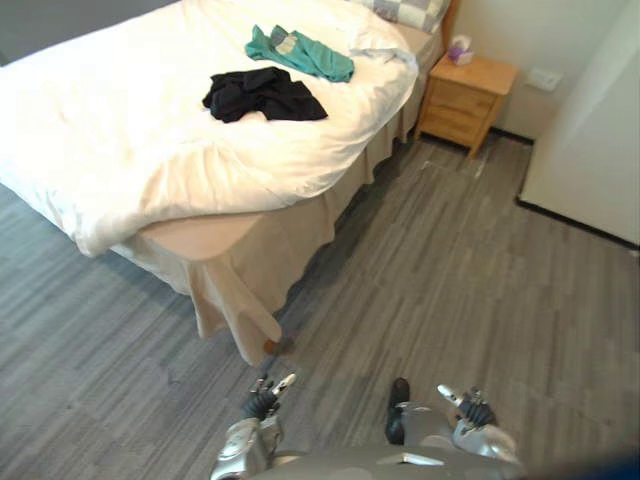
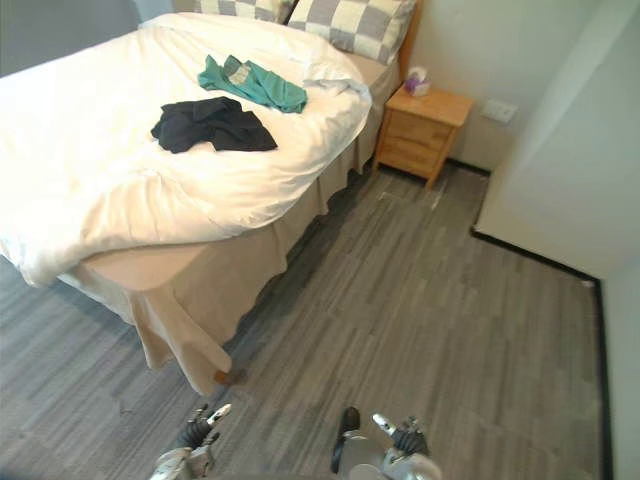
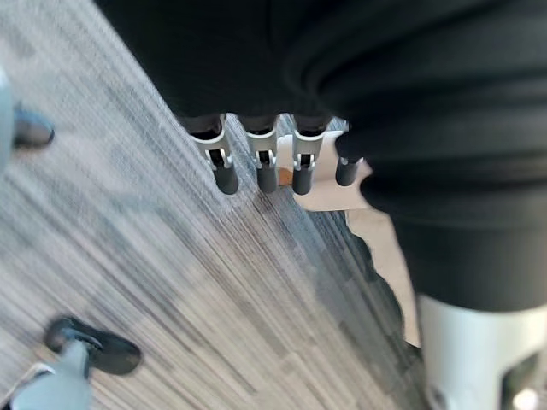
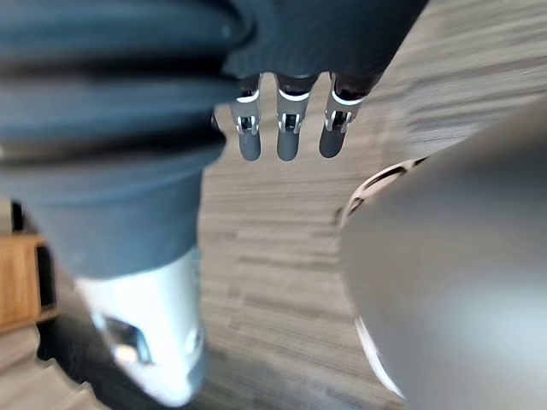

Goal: Tidy the bed and pick cloth on bed and put in laundry

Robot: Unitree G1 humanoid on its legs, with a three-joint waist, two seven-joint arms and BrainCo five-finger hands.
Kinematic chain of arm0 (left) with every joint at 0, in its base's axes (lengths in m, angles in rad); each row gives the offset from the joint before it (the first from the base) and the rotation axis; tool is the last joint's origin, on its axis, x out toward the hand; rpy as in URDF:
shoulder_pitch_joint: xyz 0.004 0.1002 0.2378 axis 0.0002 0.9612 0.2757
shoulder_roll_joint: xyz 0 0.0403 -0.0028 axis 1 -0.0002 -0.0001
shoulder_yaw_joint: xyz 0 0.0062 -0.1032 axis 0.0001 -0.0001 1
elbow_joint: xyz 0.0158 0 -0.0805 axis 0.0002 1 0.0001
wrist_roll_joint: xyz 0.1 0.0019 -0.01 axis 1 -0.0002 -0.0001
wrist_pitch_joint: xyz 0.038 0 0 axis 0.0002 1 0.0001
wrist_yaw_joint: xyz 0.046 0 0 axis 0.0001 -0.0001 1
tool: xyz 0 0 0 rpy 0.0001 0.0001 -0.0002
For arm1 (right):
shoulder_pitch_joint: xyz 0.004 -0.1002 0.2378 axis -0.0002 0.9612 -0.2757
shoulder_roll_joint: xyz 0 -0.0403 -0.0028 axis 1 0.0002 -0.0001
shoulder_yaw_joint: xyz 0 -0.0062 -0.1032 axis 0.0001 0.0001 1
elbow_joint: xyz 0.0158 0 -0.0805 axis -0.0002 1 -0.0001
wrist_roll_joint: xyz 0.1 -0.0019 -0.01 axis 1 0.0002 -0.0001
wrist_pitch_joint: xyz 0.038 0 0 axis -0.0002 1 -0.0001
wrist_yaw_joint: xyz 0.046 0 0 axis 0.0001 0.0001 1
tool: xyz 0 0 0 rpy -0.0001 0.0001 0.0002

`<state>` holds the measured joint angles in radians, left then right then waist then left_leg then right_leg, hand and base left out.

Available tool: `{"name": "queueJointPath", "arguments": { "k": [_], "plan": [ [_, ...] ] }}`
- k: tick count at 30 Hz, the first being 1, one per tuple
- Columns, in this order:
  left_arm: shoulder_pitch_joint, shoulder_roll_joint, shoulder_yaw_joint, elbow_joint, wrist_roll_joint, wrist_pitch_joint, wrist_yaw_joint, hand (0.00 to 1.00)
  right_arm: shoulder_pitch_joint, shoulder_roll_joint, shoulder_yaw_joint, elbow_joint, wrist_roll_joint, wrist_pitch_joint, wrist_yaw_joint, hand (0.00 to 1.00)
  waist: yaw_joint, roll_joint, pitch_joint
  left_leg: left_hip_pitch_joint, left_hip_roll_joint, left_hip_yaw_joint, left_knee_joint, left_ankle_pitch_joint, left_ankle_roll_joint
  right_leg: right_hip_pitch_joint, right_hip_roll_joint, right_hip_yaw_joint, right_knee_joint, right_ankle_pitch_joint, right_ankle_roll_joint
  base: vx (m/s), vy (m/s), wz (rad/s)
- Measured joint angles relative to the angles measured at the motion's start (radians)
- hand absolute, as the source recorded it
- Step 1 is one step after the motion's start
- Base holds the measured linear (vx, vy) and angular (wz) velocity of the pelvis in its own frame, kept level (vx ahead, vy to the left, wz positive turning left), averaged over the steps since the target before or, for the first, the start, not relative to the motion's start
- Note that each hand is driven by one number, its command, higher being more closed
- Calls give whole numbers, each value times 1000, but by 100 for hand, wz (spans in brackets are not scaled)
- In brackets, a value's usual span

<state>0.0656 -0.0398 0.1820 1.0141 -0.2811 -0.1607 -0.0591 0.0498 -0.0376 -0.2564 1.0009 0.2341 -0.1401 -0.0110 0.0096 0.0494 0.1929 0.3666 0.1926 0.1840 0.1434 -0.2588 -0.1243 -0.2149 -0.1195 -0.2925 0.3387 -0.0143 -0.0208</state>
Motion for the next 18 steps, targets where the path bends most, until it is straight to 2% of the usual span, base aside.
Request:
{"name": "queueJointPath", "arguments": {
  "k": [2,3,5,6,7,9,11,13,14,15,16,17,18],
  "plan": [
    [-1,-11,21,-13,0,-4,0,0,-11,-2,24,-1,-25,-8,0,0,0,-3,0,-2,18,-3,36,59,-14,-4,4,-9,74,-85,-18,486,-376,11],
    [-1,-13,27,-16,0,-6,1,0,-14,-3,34,-1,-28,-7,1,0,3,-4,-1,-9,27,-6,65,77,-12,1,10,-9,83,-106,-22,499,-416,3],
    [1,-21,79,-25,-2,-24,1,0,-15,1,40,-2,-61,-7,7,0,7,1,-3,-151,72,-96,377,155,1,67,48,-20,46,-160,-20,368,-306,13],
    [13,-23,108,-45,-3,-43,0,0,-17,-2,53,-7,-68,-9,10,0,11,2,1,-280,99,-160,625,176,-5,130,80,-28,-14,-163,-24,360,-242,7],
    [37,-24,112,-70,-2,-62,-3,0,-16,-1,70,-7,-89,-9,12,0,26,6,4,-372,119,-169,798,158,-14,199,105,-28,-67,-166,-30,444,-251,-5],
    [51,-18,106,-82,-2,-74,-7,0,-15,10,77,0,-119,-7,31,0,42,-1,5,-466,101,-151,859,112,-7,301,114,-41,-142,-167,-32,382,-168,-6],
    [64,-11,85,-86,-3,-87,-9,0,-17,24,76,-2,-144,-7,46,0,57,-4,5,-530,71,-83,777,64,1,376,113,-48,-202,-165,-30,335,-74,0],
    [67,-7,68,-88,-8,-92,-9,0,-20,35,77,-2,-168,-7,49,0,67,-8,5,-560,25,32,578,54,17,419,99,-61,-245,-165,-16,368,39,19],
    [68,1,42,-85,-12,-90,-9,0,-17,35,77,-3,-180,-9,49,0,60,-6,4,-557,-18,178,352,133,68,451,90,-103,-266,-174,7,403,84,70],
    [67,13,29,-83,-12,-90,-10,0,-12,38,76,1,-180,-9,48,0,59,-15,1,-543,-27,295,287,136,156,467,81,-137,-271,-186,26,429,84,99],
    [65,25,24,-83,-13,-89,-9,0,-10,41,72,-1,-180,-9,47,0,55,-28,-7,-532,-48,341,242,139,172,470,69,-168,-271,-187,39,354,61,124],
    [59,39,19,-86,-13,-88,-9,0,-11,57,65,-1,-180,-19,45,0,43,-53,-19,-516,-92,411,169,168,224,468,44,-224,-269,-177,57,416,87,132],
    [54,48,16,-85,-13,-85,-8,0,-7,63,51,-1,-180,-30,45,0,44,-68,-20,-505,-113,470,136,181,247,475,33,-257,-267,-171,67,446,120,148]
  ]
}}
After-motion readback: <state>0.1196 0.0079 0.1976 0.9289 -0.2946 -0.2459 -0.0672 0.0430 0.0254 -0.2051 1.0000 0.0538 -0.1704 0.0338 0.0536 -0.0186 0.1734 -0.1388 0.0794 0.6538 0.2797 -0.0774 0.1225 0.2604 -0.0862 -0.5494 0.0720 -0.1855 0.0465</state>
